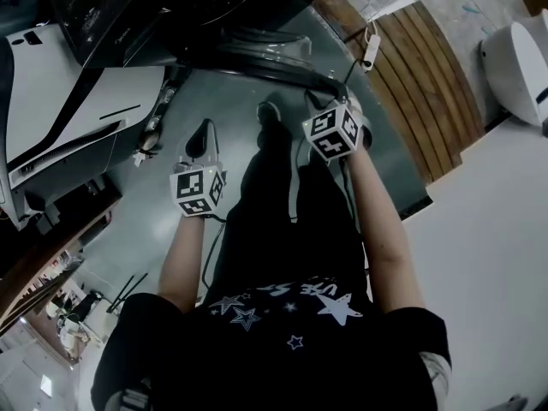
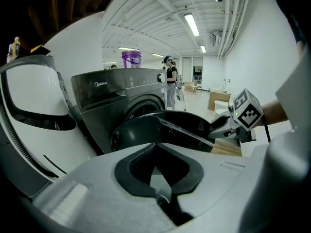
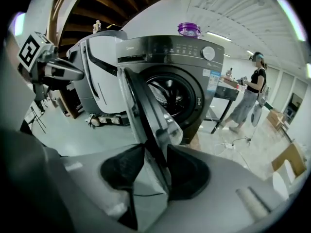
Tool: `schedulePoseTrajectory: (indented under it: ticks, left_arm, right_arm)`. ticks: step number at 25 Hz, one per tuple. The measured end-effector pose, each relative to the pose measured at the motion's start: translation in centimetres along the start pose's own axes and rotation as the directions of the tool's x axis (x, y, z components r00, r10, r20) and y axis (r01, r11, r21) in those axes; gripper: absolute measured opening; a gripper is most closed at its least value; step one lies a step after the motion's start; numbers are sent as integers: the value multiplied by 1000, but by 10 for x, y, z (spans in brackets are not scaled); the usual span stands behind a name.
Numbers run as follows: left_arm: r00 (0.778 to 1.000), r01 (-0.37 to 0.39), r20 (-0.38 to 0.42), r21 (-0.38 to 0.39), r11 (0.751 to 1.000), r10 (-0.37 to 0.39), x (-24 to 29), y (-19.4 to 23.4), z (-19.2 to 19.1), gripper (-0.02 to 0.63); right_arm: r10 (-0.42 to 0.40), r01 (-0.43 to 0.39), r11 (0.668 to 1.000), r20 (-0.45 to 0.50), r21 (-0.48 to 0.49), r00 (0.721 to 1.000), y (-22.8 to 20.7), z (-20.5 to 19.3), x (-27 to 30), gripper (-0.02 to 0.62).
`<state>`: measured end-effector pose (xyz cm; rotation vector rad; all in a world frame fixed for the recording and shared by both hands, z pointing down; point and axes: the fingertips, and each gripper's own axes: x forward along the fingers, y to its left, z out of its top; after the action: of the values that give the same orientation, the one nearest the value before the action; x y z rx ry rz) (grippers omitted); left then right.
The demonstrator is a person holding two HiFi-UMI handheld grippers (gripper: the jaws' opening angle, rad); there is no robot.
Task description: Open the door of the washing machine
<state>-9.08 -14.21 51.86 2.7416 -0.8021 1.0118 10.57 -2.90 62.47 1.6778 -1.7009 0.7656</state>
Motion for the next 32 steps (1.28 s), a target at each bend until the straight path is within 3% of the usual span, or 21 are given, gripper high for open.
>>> schedulePoseTrajectory:
  ticks: [3, 7, 15, 24, 32]
  left_arm:
    - [1000, 18, -18, 19, 1000, -18, 0, 1, -4, 11]
    - [998, 58, -39, 37, 998, -57, 2, 9, -14, 11]
    - [969, 245, -48, 112, 963, -241, 3, 22, -45, 11]
    - [947, 322, -33, 132, 937, -321, -13, 85, -80, 11]
    - [893, 448, -57, 228, 865, -447, -15, 122, -101, 11]
  right_arm:
    - [52, -52, 999, 9, -3, 999, 26, -8, -4, 137]
    - [56, -56, 998, 18, 19, 998, 50, -13, -9, 127]
    - [-58, 57, 995, 5, 76, 998, 76, -23, -16, 135]
    - [-178, 189, 965, -71, 180, 981, 115, -33, -21, 149]
    - [-255, 286, 920, -146, 268, 956, 159, -38, -24, 156]
